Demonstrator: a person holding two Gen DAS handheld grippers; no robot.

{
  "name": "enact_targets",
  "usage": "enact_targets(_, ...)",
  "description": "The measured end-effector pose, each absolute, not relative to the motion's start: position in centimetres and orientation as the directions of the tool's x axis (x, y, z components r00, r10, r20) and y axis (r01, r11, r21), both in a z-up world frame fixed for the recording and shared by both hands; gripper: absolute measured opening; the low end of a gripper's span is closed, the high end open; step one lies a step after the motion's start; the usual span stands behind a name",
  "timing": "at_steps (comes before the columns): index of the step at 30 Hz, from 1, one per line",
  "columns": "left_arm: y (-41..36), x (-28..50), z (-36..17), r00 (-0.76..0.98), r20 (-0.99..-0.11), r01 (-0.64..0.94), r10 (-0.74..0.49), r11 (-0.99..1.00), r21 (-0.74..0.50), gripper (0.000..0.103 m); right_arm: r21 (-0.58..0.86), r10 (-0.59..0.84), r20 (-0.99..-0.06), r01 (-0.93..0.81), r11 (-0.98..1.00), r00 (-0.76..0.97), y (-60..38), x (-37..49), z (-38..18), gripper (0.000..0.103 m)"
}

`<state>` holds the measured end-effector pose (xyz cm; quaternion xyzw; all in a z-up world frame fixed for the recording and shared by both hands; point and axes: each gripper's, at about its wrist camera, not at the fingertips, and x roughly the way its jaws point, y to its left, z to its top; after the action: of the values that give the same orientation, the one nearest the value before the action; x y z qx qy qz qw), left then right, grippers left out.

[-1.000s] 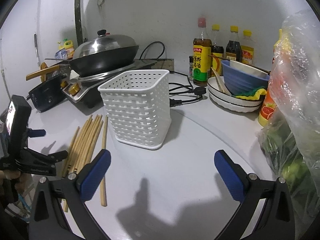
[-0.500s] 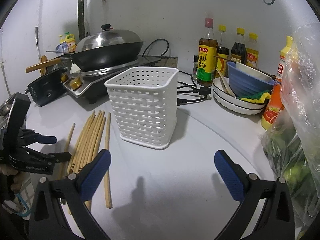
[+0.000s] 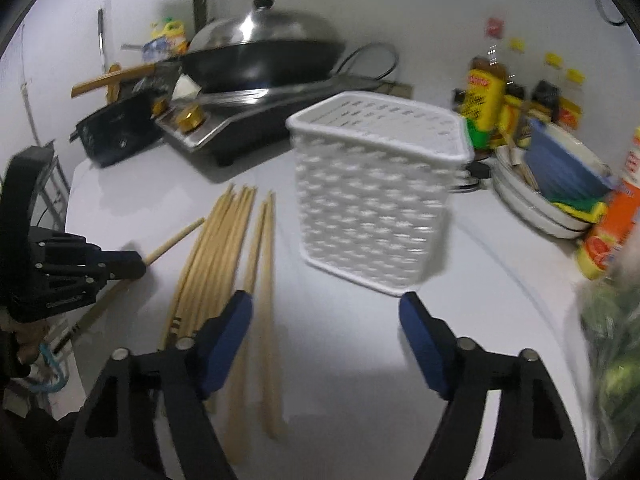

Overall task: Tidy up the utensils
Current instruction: 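Close the right tool on one chopstick while the left tool grasps another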

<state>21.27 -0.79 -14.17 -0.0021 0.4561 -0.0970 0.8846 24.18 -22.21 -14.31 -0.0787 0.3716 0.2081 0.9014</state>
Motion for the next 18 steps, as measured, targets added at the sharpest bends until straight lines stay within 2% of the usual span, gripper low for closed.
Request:
enact_targets(2, -0.4, 21.2, -14.2, 0.569, -0.8, 0.175, -0.19, 0.979, -0.108, 0.006, 0.026, 0.327, -0.725, -0.45, 0.893, 0.606, -20.8, 24.9, -14.8, 0.063)
enact_targets(4, 0.0, 21.3, -14.2, 0.57, -0.794, 0.182, -0.212, 0.975, -0.129, 0.006, 0.014, 0.311, -0.745, -0.452, 0.892, 0.59, -19.6, 25.5, -15.3, 0.045)
enact_targets(6, 0.3, 21.4, -14.3, 0.57, -0.788, 0.189, -0.233, 0.97, -0.15, 0.006, 0.002, 0.295, -0.759, -0.451, 0.892, 0.58, -18.6, 26.2, -15.8, 0.037)
enact_targets(12, 1.2, 21.6, -14.5, 0.567, -0.764, 0.218, -0.306, 0.951, -0.22, 0.006, -0.013, 0.277, -0.791, -0.468, 0.883, 0.545, -16.6, 27.4, -16.9, 0.032)
enact_targets(18, 1.8, 22.0, -14.8, 0.57, -0.747, 0.231, -0.342, 0.939, -0.254, 0.006, -0.011, 0.273, -0.809, -0.478, 0.878, 0.521, -15.6, 28.6, -17.8, 0.014)
